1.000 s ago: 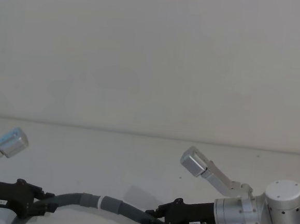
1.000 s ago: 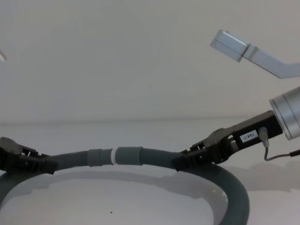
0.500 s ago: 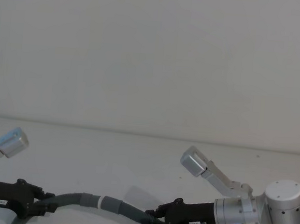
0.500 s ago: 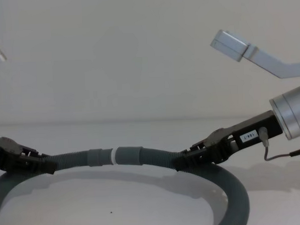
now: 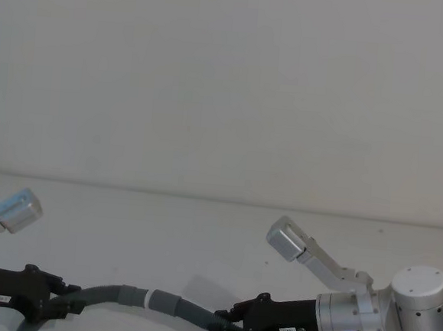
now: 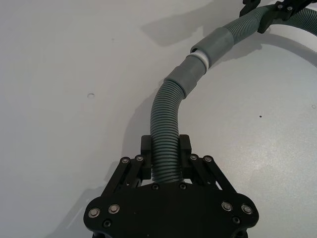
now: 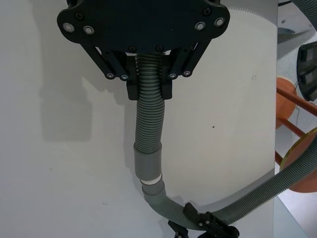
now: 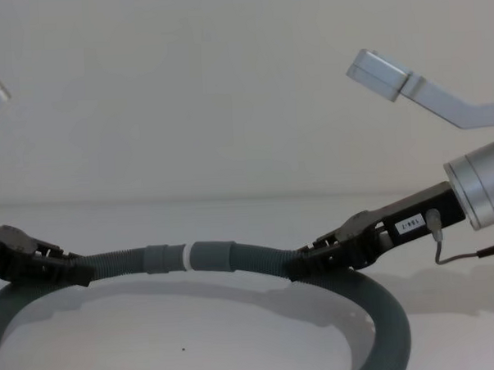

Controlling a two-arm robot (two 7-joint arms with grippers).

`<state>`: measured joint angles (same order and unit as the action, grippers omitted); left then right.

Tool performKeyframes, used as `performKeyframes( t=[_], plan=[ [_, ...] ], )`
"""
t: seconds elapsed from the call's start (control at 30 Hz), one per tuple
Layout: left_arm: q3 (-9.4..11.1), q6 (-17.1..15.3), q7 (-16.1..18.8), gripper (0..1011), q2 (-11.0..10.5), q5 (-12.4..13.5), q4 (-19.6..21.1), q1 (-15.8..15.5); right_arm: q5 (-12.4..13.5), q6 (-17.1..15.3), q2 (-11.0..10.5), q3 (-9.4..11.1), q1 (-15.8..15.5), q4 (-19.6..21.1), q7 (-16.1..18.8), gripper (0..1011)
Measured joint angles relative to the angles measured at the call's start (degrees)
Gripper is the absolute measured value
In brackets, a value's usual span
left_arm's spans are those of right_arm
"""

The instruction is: Use both hands to pick up one end of the pipe from the table, align the ends, and insert them.

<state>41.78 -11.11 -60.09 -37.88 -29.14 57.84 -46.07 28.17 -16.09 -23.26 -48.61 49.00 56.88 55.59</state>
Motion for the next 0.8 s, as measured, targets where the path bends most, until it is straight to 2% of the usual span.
performKeyframes(
  t=[0.8],
  plan=[
    [0.0, 0.0, 0.0, 290, 0.0, 0.0, 0.0, 0.0, 0.0, 0.0, 0.0, 0.0, 0.0, 0.0, 0.0, 242]
  ],
)
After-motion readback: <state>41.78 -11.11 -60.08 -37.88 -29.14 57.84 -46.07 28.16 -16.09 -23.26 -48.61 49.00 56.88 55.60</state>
